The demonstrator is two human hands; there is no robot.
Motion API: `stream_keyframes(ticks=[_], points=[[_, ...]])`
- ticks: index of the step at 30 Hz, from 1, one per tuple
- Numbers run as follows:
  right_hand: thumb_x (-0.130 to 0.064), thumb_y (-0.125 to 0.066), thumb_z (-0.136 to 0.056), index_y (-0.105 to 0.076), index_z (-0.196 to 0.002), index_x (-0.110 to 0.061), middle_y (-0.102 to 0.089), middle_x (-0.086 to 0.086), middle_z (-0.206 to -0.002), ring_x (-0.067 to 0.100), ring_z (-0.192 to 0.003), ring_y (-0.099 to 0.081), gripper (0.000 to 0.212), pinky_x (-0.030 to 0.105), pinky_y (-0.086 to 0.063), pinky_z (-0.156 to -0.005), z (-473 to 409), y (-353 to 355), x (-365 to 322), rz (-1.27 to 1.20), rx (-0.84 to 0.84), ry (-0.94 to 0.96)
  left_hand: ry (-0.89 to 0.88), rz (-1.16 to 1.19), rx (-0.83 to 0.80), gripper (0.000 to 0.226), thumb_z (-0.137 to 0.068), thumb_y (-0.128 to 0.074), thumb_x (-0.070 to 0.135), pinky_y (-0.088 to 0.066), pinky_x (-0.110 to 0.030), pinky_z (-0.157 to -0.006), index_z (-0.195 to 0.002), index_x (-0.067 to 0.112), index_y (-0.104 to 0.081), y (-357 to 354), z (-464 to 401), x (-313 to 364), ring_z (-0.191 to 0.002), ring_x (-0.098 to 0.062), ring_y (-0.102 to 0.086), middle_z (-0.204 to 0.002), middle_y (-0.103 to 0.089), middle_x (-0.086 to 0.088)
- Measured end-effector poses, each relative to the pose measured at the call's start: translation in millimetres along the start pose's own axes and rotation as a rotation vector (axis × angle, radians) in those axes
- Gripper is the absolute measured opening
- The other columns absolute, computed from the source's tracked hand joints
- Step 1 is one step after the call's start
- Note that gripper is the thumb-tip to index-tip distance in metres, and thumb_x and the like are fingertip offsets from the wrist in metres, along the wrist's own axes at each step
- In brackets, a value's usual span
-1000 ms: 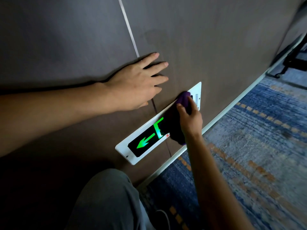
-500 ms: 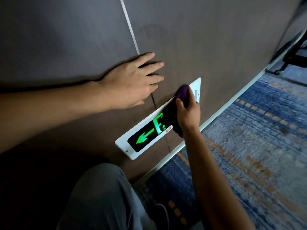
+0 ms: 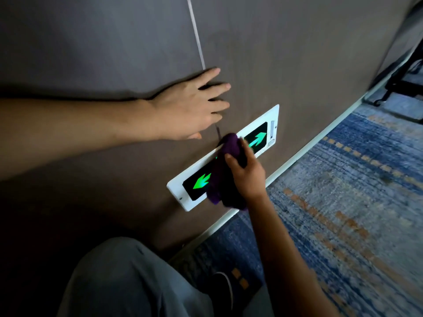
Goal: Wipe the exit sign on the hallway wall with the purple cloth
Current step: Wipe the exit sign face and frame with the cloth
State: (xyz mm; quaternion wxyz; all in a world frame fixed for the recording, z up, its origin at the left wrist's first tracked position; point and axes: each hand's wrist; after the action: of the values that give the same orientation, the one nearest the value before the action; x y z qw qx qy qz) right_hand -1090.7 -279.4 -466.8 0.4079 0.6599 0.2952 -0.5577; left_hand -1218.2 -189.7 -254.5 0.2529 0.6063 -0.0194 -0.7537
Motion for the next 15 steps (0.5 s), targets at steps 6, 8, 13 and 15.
stream_keyframes(ticks=[6, 8, 13, 15], points=[[-0.042, -0.058, -0.100, -0.036, -0.157, -0.038, -0.061, 0.007, -0.140, 0.028, -0.124, -0.061, 0.062, 0.034, -0.046, -0.100, -32.2, -5.0, -8.1, -0.045, 0.145, -0.119, 0.065, -0.055, 0.006, 0.088, -0.088, -0.057, 0.068, -0.012, -0.066, -0.123, -0.154, 0.013, -0.042, 0.8, 37.6, 2.2, -0.157, -0.043, -0.014, -0.167, -0.031, -0.012], [-0.045, -0.056, -0.100, -0.034, -0.158, -0.041, -0.059, 0.009, -0.136, 0.029, -0.121, -0.060, 0.062, 0.034, -0.043, -0.093, -24.5, -17.4, -9.6, -0.012, 0.169, -0.103, 0.064, -0.046, 0.001, 0.088, -0.089, -0.056, 0.068, -0.010, -0.065, -0.124, -0.155, 0.012, -0.040, 1.6, 37.6, 2.3, -0.157, -0.043, -0.014, -0.167, -0.030, -0.013], [-0.053, -0.057, -0.097, -0.032, -0.156, -0.047, -0.055, 0.001, -0.134, 0.024, -0.119, -0.060, 0.065, 0.030, -0.040, -0.085, 25.3, -48.5, 6.2, 0.027, 0.105, -0.070, 0.049, -0.086, -0.009, 0.088, -0.091, -0.048, 0.070, -0.009, -0.064, -0.124, -0.158, 0.013, -0.035, 0.6, 35.4, 2.4, -0.157, -0.043, -0.011, -0.169, -0.025, -0.013], [-0.052, -0.058, -0.097, -0.034, -0.156, -0.047, -0.054, 0.000, -0.138, 0.022, -0.121, -0.059, 0.064, 0.029, -0.041, -0.086, 45.6, -61.4, 7.7, 0.022, 0.071, -0.050, 0.048, -0.098, -0.031, 0.088, -0.091, -0.047, 0.070, -0.009, -0.064, -0.124, -0.157, 0.014, -0.035, 1.6, 34.8, 2.4, -0.157, -0.043, -0.011, -0.169, -0.025, -0.012]])
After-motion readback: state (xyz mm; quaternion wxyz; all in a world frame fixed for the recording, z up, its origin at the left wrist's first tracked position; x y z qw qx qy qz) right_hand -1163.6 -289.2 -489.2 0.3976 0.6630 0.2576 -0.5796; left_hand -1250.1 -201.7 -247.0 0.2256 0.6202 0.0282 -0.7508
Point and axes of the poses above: each hand's wrist, its own z-axis away from the middle knuckle, its own y-axis out of the back of the hand, x = y × z
